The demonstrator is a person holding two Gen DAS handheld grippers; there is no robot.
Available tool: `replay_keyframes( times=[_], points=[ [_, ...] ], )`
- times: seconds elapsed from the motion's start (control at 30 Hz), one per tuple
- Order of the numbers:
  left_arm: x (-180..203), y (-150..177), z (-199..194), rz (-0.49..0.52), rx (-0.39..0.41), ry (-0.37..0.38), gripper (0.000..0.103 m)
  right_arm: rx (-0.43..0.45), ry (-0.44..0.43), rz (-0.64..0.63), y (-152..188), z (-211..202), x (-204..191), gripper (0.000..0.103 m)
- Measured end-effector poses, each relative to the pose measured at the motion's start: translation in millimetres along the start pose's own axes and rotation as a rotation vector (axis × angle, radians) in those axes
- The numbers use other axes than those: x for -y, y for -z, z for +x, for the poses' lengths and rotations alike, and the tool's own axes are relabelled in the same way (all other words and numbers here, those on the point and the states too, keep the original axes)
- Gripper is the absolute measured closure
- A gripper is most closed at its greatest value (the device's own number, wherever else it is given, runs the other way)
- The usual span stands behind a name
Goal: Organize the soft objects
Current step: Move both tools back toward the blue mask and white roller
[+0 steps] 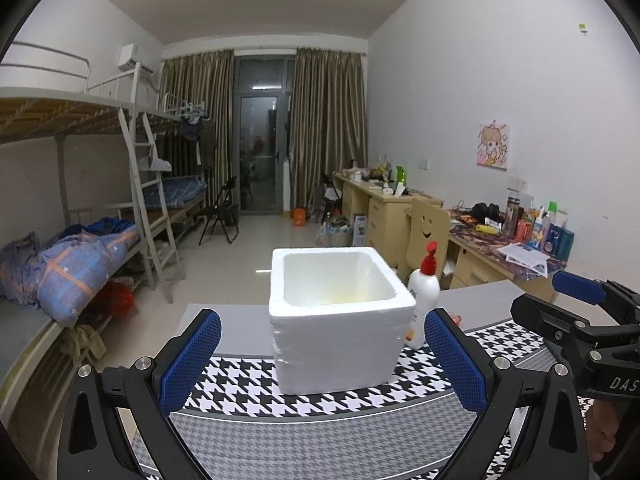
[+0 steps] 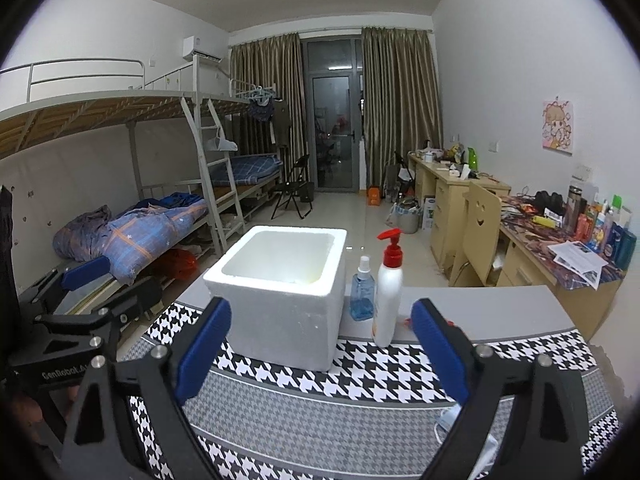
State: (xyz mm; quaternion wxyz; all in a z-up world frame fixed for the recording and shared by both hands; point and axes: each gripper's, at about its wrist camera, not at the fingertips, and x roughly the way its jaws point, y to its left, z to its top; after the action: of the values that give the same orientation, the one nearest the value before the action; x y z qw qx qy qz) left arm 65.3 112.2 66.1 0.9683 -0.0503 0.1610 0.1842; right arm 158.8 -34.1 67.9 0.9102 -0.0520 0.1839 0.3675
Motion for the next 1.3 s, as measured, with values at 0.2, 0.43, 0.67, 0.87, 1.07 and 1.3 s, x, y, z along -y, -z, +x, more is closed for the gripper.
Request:
replay_keyframes(
  times=[0.2, 0.43, 0.67, 0.87, 1.07, 1.3],
  points=[
    [10, 0, -15, 0.012, 0.022, 0.042, 0.001, 0.029, 0.019, -0.001, 4, -23, 2, 0.009],
    [25, 6, -29, 0.036, 0.038, 0.066, 0.001, 0.044, 0.053, 0.024, 13, -40, 10, 0.009],
    [38, 11, -37, 0.056, 0.048, 0.096, 0.001, 0.04, 0.081, 0.027, 26, -54, 16, 0.009],
    [48, 15, -39, 0.063, 0.053, 0.112, 0.001, 0.038, 0.097, 0.049, 30, -64, 27, 0.009],
    [53, 17, -45, 0.063, 0.065, 0.126, 0.001, 0.051, 0.115, 0.047, 34, -74, 30, 0.009],
    [65, 22, -43, 0.069, 0.057, 0.152, 0.001, 0.047, 0.141, 0.062, 41, -79, 36, 0.009]
  ],
)
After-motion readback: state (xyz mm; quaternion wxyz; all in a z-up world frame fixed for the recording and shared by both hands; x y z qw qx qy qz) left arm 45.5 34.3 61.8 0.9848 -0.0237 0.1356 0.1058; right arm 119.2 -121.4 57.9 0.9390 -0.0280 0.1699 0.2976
